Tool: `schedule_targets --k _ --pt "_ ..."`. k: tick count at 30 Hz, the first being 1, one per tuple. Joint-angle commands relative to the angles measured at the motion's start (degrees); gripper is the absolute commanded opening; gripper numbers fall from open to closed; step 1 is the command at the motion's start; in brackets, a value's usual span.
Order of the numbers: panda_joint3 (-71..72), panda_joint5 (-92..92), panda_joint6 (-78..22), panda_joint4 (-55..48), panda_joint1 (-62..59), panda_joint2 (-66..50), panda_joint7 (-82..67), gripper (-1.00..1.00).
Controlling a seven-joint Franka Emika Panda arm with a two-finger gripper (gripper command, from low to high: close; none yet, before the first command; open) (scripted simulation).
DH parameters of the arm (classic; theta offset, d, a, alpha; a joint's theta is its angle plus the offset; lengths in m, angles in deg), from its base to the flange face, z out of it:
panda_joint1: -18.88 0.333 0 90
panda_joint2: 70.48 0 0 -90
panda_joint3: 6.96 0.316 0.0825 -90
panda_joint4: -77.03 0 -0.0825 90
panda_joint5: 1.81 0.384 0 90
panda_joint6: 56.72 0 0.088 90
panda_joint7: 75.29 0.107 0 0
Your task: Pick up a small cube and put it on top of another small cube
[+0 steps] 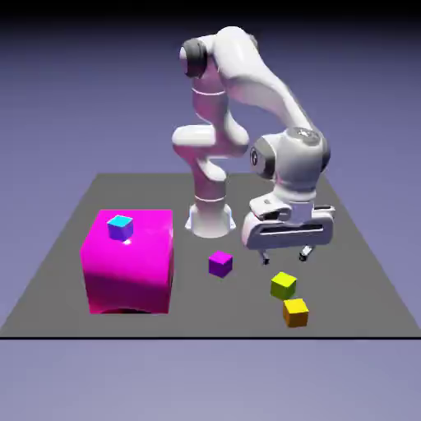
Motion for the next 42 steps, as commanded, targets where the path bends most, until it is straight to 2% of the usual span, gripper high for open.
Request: schedule_targets --k 1,27,29,38,39,42 --pt "0.80 -0.41 -2.13 -2.08 -0.03 -2.05 0.54 0.00" --pt "21.64 -11.11 -57.43 -56.07 -0.74 -55.32 14.63 0.00" --pt "21.94 -11.27 -58.25 -56.87 -0.75 -56.11 14.84 0.00" --pt "22.36 -11.87 -46.48 -38.84 -7.06 -53.09 17.16 0.00" --pt "22.36 -11.87 -46.47 -38.83 -7.06 -53.09 17.16 -1.00" --pt "22.26 -11.73 -49.18 -42.98 -5.61 -53.78 16.63 -1.00"
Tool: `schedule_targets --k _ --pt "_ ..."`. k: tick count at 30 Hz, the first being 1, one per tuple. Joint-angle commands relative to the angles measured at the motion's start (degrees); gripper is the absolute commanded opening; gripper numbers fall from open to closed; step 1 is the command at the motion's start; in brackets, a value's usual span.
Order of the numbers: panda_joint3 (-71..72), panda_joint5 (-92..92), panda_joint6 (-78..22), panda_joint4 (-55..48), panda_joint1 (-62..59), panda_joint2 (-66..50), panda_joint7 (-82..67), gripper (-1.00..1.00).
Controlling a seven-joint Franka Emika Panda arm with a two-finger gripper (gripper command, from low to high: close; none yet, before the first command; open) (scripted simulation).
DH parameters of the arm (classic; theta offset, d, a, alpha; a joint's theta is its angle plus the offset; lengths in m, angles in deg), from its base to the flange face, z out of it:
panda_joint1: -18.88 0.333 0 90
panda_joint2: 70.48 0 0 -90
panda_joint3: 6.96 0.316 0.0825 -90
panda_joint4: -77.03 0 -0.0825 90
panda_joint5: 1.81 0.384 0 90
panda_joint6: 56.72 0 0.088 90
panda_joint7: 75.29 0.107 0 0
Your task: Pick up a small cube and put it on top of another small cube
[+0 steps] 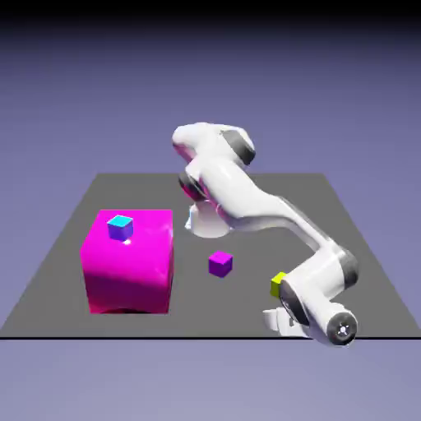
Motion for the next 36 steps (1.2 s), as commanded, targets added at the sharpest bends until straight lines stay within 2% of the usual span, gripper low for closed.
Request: schedule_targets --k 1,8,28,30,35,36 --pt "-0.04 -0.02 -1.39 -2.08 0.73 -0.35 -0.29 -1.00" --pt "-0.31 0.38 -9.10 -13.89 4.86 -2.32 -1.81 -1.00" --pt "5.21 -9.88 -1.55 27.64 2.18 20.48 -14.64 -1.00" --pt "5.33 -10.11 -1.38 28.55 2.12 20.98 -14.92 -1.00" --pt "4.36 -12.25 6.55 38.25 -1.73 20.90 -13.21 -1.00" --pt "4.36 -12.25 6.55 38.25 -1.73 20.90 -13.20 1.00"
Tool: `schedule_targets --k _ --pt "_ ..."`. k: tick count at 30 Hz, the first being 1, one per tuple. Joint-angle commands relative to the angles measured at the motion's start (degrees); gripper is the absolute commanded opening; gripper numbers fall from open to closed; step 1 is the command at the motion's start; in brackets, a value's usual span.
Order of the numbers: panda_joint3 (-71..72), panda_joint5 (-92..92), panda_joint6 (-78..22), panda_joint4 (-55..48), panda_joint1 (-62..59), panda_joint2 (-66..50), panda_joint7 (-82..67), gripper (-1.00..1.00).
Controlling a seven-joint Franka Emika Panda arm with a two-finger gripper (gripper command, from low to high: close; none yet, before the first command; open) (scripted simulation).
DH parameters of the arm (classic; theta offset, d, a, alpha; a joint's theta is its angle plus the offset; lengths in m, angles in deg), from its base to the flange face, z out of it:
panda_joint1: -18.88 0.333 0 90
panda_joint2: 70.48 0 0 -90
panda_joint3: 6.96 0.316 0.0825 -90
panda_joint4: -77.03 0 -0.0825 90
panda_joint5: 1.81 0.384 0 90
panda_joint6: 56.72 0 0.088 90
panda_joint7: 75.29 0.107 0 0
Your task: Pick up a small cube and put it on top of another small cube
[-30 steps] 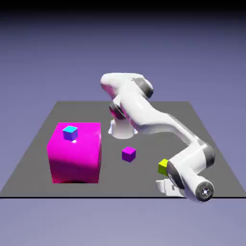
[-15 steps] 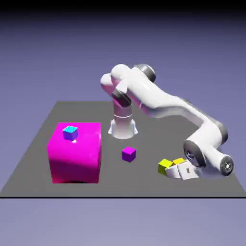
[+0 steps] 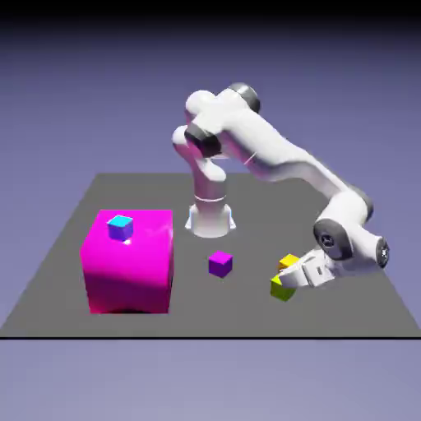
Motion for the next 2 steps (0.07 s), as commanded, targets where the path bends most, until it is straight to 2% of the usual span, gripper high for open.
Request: schedule_targets --k 1,2 --pt "0.00 0.00 0.00 0.00 0.00 0.00 0.00 1.00" --pt "0.21 0.46 -1.69 -2.07 0.82 0.02 -0.37 1.00"
